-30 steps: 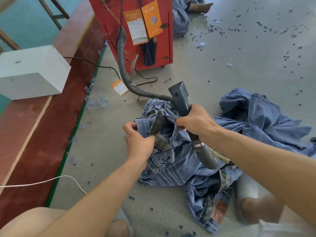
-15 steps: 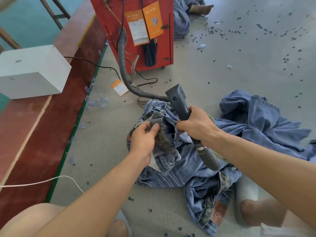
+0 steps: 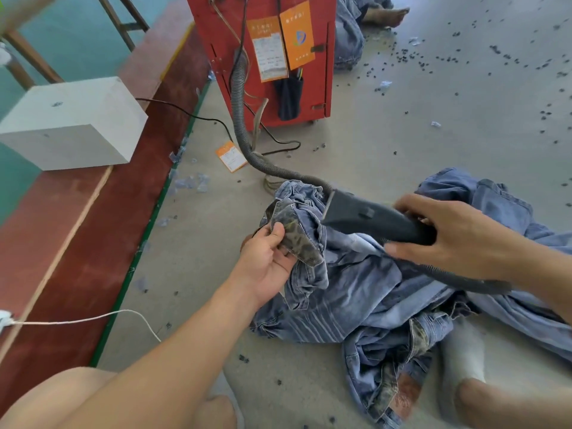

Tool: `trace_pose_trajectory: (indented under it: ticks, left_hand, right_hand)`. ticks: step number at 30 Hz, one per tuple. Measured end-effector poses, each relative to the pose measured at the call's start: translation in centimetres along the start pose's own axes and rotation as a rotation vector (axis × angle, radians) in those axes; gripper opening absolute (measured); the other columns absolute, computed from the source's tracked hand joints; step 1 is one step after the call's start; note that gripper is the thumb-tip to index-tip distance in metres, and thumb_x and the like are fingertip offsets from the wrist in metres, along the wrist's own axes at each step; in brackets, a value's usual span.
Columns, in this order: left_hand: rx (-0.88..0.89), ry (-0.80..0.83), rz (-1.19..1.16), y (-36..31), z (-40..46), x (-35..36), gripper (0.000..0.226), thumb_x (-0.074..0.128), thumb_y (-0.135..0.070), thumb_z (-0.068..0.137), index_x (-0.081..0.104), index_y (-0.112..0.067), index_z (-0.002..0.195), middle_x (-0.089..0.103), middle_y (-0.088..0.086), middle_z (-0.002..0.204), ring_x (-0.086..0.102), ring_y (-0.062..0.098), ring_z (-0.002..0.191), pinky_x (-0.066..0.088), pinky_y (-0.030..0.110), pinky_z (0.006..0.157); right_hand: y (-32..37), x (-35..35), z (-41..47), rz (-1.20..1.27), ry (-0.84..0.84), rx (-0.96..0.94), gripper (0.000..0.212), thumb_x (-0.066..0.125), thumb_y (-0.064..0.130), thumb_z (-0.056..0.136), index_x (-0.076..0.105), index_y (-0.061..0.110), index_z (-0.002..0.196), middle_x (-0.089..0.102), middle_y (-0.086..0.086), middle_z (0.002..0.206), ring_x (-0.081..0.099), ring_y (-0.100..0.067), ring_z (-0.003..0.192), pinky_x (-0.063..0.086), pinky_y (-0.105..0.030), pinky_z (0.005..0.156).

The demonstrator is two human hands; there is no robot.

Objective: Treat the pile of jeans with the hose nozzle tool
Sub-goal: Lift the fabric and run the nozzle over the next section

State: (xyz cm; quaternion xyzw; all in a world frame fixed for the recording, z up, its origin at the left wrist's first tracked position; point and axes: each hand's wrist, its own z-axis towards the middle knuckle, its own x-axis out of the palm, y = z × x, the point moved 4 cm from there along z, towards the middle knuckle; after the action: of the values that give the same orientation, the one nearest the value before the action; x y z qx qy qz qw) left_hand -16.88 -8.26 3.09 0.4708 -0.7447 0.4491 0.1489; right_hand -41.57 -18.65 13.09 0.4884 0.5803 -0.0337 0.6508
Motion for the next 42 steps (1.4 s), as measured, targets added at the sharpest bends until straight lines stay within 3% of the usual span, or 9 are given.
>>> trace_pose_trajectory:
  ticks: [7, 11, 16, 20, 27, 30, 33, 39, 42]
  left_hand:
    - [-0.016, 0.043, -0.014, 0.9, 0.4, 0.8, 0.028, 0.037, -0.007, 0.11, 0.062, -0.007, 0.123, 0.076, 0.013, 0.106, 0.077, 0.022, 0.088, 0.065, 0.035, 0.073]
    - [-0.004, 0.043, 0.003, 0.6, 0.7, 1.0, 0.028, 0.035, -0.008, 0.111, 0.061, -0.007, 0.122, 0.072, 0.015, 0.108, 0.074, 0.023, 0.088, 0.065, 0.037, 0.077]
    - [-0.011, 0.097, 0.022, -0.1, 0.7, 1.4, 0.028, 0.036, -0.008, 0.111, 0.061, -0.006, 0.124, 0.071, 0.017, 0.111, 0.072, 0.026, 0.095, 0.064, 0.039, 0.082]
    - [-0.018, 0.112, 0.036, 0.5, 0.5, 1.6, 0.034, 0.035, -0.007, 0.11, 0.054, -0.006, 0.139, 0.071, 0.018, 0.12, 0.074, 0.027, 0.099, 0.063, 0.04, 0.081]
    - [-0.027, 0.165, 0.192, 1.0, -0.2, 2.3, 0.036, 0.037, -0.008, 0.11, 0.055, -0.004, 0.141, 0.067, 0.021, 0.13, 0.071, 0.03, 0.108, 0.061, 0.042, 0.087]
    - [0.008, 0.136, 0.154, 0.0, -0.1, 2.2, 0.032, 0.038, -0.008, 0.11, 0.059, -0.003, 0.134, 0.07, 0.02, 0.122, 0.072, 0.028, 0.103, 0.062, 0.042, 0.085]
    - [0.005, 0.127, 0.188, -0.1, -0.2, 2.0, 0.031, 0.038, -0.008, 0.11, 0.061, -0.006, 0.131, 0.071, 0.019, 0.12, 0.071, 0.029, 0.101, 0.062, 0.041, 0.082]
    - [-0.048, 0.187, 0.329, 1.0, -1.0, 2.4, 0.036, 0.035, -0.004, 0.11, 0.057, -0.007, 0.138, 0.069, 0.021, 0.127, 0.072, 0.029, 0.105, 0.062, 0.045, 0.089]
    - [-0.038, 0.135, 0.342, 0.9, -0.9, 2.2, 0.039, 0.034, -0.001, 0.11, 0.055, -0.008, 0.142, 0.065, 0.024, 0.135, 0.069, 0.032, 0.108, 0.058, 0.051, 0.095]
  right_hand:
    - [-0.4, 2.1, -0.7, -0.085, 0.158, -0.095, 0.012, 0.07, 0.049, 0.091, 0.061, 0.042, 0.094, 0.064, 0.016, 0.08, 0.061, -0.007, 0.07, 0.045, -0.023, 0.062]
    - [-0.1, 2.6, 0.2, -0.021, 0.063, -0.089, 0.022, 0.066, 0.05, 0.093, 0.066, 0.028, 0.099, 0.063, 0.01, 0.07, 0.061, -0.005, 0.067, 0.041, -0.023, 0.058]
    - [-0.6, 2.4, 0.0, 0.018, -0.021, -0.024, 0.039, 0.057, 0.062, 0.092, 0.065, 0.03, 0.113, 0.064, 0.009, 0.069, 0.062, -0.007, 0.062, 0.045, -0.026, 0.053]
    - [-0.5, 2.5, -0.1, 0.0, 0.043, -0.008, 0.038, 0.052, 0.071, 0.087, 0.061, 0.038, 0.102, 0.066, 0.022, 0.081, 0.063, -0.008, 0.063, 0.049, -0.026, 0.056]
    - [0.3, 1.3, 1.4, -0.008, -0.18, 0.104, 0.028, 0.055, 0.062, 0.09, 0.056, 0.034, 0.088, 0.064, 0.007, 0.063, 0.06, -0.006, 0.052, 0.044, -0.025, 0.05]
    - [0.1, -0.1, 0.8, 0.036, -0.02, 0.053, 0.03, 0.055, 0.065, 0.085, 0.059, 0.036, 0.089, 0.066, 0.02, 0.065, 0.06, -0.003, 0.048, 0.042, -0.017, 0.043]
    - [0.7, 1.1, 0.3, 0.006, 0.083, 0.027, 0.026, 0.057, 0.067, 0.086, 0.059, 0.041, 0.087, 0.067, 0.023, 0.072, 0.063, -0.003, 0.056, 0.045, -0.017, 0.05]
    - [1.0, 1.6, 2.1, 0.013, -0.179, 0.137, 0.026, 0.06, 0.056, 0.091, 0.059, 0.03, 0.086, 0.061, 0.006, 0.058, 0.058, -0.007, 0.048, 0.044, -0.025, 0.049]
    - [0.4, -0.3, 1.4, 0.136, -0.065, 0.141, 0.026, 0.062, 0.05, 0.094, 0.059, 0.028, 0.081, 0.062, 0.006, 0.05, 0.056, -0.007, 0.037, 0.043, -0.02, 0.041]
